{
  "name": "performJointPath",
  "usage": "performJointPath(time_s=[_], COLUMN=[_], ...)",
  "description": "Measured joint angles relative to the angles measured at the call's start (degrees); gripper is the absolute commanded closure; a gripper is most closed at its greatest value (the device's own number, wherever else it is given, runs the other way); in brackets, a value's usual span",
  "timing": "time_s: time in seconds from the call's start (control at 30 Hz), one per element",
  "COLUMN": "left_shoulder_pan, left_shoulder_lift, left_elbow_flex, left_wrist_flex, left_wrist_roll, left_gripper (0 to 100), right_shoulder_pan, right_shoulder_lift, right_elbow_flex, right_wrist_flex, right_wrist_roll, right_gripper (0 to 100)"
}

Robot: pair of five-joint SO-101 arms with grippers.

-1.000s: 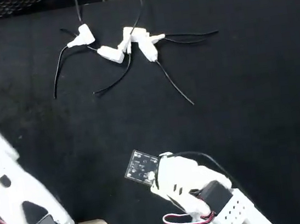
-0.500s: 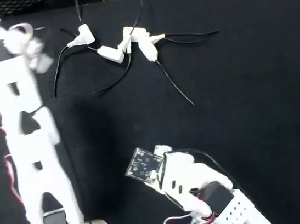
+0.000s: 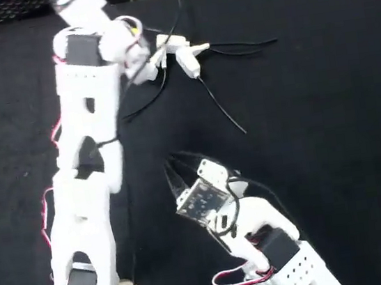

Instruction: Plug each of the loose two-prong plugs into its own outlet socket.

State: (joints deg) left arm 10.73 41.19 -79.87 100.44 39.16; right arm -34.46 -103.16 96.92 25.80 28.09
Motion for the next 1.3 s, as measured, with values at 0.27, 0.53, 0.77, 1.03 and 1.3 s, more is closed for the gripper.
performJointPath(time_s=[0.27, 0.53, 0.77, 1.03, 1.3], left_shoulder_pan=[6.5, 8.5, 8.8, 11.3, 12.1], left_shoulder_lift=[-19.3, -26.8, -26.8, -26.8, -26.8], left_elbow_flex=[18.2, 26.4, 26.6, 26.6, 28.7], left_wrist_flex=[0.0, 0.0, 0.0, 0.0, 0.0], left_wrist_roll=[2.9, 4.9, 4.9, 4.9, 3.2], left_gripper=[97, 97, 97, 97, 97], right_shoulder_pan=[0.1, 0.2, 1.9, 7.8, 11.6], right_shoulder_lift=[0.0, 0.0, 0.0, 0.0, 0.0], right_elbow_flex=[-0.5, -1.4, -1.1, -0.3, -0.3], right_wrist_flex=[-10.1, -15.8, -16.5, -24.7, -28.0], right_wrist_roll=[0.0, 0.9, 5.8, 6.1, 6.0], right_gripper=[98.6, 98.6, 98.6, 98.6, 98.6])
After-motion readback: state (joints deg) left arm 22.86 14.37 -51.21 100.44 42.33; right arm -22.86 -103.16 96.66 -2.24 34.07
